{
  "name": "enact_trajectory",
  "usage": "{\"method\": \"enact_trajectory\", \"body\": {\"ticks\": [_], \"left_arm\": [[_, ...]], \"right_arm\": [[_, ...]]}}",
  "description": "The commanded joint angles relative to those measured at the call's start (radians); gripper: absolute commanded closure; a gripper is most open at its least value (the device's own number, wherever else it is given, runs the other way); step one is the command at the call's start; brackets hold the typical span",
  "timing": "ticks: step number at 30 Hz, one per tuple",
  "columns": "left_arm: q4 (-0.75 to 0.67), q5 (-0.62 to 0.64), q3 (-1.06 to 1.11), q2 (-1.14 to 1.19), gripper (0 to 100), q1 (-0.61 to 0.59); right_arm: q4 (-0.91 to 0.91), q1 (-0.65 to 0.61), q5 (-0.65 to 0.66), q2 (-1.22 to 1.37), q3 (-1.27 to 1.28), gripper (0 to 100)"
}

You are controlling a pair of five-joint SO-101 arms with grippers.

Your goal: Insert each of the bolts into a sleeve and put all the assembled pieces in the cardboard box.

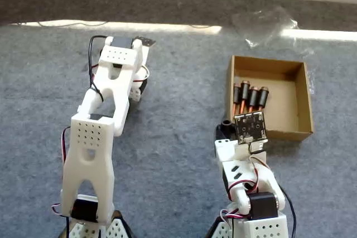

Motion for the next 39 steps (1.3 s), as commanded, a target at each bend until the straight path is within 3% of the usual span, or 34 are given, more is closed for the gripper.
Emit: {"method": "enact_trajectory", "body": {"ticks": [1,5,26,30,33,39], "left_arm": [[-0.077,-0.011,-0.051,0.004,94,0.036],[-0.081,-0.012,-0.051,0.002,90,0.045],[-0.147,-0.012,-0.051,0.001,89,0.045],[-0.147,-0.012,-0.051,-0.004,91,0.045],[-0.147,-0.012,-0.047,-0.002,100,0.045],[-0.147,-0.011,-0.050,0.028,100,0.033]], "right_arm": [[-0.035,0.013,0.012,-0.010,-0.016,99.5],[-0.035,0.013,0.012,-0.010,-0.016,99.5],[-0.031,0.013,0.012,-0.010,-0.016,99.5],[-0.031,0.013,0.012,-0.010,-0.016,99.5],[-0.033,0.013,0.012,-0.010,-0.016,99.5],[-0.033,0.013,0.012,-0.010,-0.016,99.5]]}}
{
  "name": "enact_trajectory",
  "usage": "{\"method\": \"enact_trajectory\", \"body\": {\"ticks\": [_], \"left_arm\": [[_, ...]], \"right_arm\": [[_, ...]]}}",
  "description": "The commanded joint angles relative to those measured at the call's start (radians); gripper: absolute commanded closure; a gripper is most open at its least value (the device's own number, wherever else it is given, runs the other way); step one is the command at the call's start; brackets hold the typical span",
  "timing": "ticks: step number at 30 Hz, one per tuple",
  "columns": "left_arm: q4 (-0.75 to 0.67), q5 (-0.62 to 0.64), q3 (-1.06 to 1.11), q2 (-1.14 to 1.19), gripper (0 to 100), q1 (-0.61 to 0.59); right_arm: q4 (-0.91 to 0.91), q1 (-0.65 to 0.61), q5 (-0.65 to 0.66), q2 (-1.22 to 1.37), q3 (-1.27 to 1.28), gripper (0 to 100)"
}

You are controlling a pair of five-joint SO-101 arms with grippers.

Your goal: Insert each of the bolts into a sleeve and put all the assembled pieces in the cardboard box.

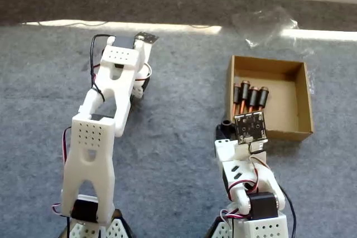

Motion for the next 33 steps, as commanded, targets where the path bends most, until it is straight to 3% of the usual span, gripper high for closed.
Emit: {"method": "enact_trajectory", "body": {"ticks": [1,10,21,28,33], "left_arm": [[-0.069,-0.006,-0.048,0.027,100,0.001],[0.163,-0.127,-0.131,-0.136,100,0.019],[0.163,-0.192,0.154,-0.441,100,0.041],[0.157,-0.201,0.374,-0.662,100,0.042],[0.029,-0.256,0.642,-0.862,100,0.035]], "right_arm": [[-0.033,0.013,0.012,-0.010,-0.016,99.5],[-0.035,0.012,0.012,-0.010,-0.016,99.5],[-0.036,0.005,0.012,-0.010,-0.010,99.5],[-0.038,-0.113,0.012,-0.010,-0.008,99.5],[-0.050,-0.189,0.012,-0.010,-0.008,99.5]]}}
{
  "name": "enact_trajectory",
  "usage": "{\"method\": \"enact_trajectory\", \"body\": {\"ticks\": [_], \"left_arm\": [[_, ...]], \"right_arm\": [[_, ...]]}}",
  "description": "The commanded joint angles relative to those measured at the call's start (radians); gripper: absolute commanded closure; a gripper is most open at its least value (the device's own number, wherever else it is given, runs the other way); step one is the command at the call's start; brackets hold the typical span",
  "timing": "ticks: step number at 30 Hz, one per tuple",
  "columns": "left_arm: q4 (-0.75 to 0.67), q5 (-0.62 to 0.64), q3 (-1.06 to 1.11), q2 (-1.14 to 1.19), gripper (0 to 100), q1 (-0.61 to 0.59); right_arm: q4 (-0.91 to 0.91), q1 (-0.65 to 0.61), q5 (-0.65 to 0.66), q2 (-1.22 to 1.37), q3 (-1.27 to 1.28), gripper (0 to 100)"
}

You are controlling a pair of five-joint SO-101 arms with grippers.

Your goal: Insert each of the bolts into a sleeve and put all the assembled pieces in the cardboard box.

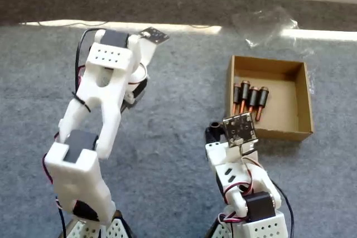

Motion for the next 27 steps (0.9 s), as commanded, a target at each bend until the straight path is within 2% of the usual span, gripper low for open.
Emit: {"method": "enact_trajectory", "body": {"ticks": [1,6,12,21,27], "left_arm": [[-0.130,-0.023,0.231,-0.249,100,0.012],[-0.273,-0.023,0.486,-0.475,100,0.010],[-0.313,-0.023,0.604,-0.642,100,0.007],[-0.318,-0.023,0.725,-0.866,100,0.007],[-0.451,-0.020,0.898,-1.072,100,0.005]], "right_arm": [[-0.064,-0.085,0.012,-0.010,-0.007,99.5],[-0.108,-0.176,0.012,-0.004,-0.007,99.5],[-0.194,-0.285,0.012,0.004,-0.007,99.5],[-0.348,-0.298,0.012,0.005,-0.007,99.5],[-0.421,-0.298,0.006,0.005,0.024,99.5]]}}
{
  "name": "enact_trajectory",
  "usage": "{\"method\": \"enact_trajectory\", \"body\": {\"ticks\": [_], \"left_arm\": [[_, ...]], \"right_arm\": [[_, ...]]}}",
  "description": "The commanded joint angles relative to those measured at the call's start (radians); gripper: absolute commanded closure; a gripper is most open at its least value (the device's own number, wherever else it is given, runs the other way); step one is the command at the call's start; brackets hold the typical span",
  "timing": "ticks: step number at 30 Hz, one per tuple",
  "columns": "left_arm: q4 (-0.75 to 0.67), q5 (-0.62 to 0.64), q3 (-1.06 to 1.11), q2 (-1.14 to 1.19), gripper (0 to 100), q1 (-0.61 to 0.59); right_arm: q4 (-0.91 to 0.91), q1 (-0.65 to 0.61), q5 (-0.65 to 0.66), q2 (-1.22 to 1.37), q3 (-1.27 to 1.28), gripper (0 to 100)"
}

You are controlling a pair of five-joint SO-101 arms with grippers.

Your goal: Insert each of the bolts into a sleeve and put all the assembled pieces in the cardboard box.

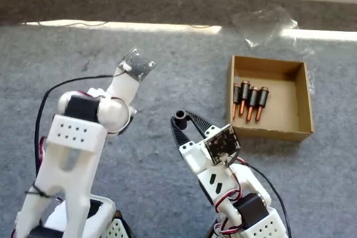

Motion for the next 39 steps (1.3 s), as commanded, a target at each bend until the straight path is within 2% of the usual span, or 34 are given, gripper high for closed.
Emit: {"method": "enact_trajectory", "body": {"ticks": [1,6,11,17,24,27,31,35,39], "left_arm": [[-0.118,-0.003,0.094,-0.183,100,0.005],[-0.219,-0.003,0.196,-0.302,100,0.005],[-0.341,-0.003,0.280,-0.372,100,-0.012],[-0.499,0.002,0.315,-0.414,100,-0.108],[-0.620,0.187,0.314,-0.476,100,-0.111],[-0.651,0.235,0.315,-0.509,100,-0.077],[-0.652,0.272,0.317,-0.558,100,0.028],[-0.667,0.273,0.317,-0.599,100,0.116],[-0.732,0.295,0.317,-0.638,100,0.127]], "right_arm": [[-0.050,-0.015,0.006,0.002,0.038,99.5],[-0.225,-0.084,0.014,0.002,0.162,99.5],[-0.237,-0.117,0.098,-0.005,0.228,99.5],[-0.236,-0.116,0.097,-0.005,0.226,99.5],[-0.203,-0.114,0.097,-0.005,0.226,99.5],[-0.179,-0.114,0.095,-0.007,0.226,99.5],[-0.170,-0.114,0.094,-0.007,0.226,99.5],[-0.168,-0.104,-0.005,-0.007,0.226,99.5],[-0.168,-0.050,-0.075,-0.007,0.226,99.5]]}}
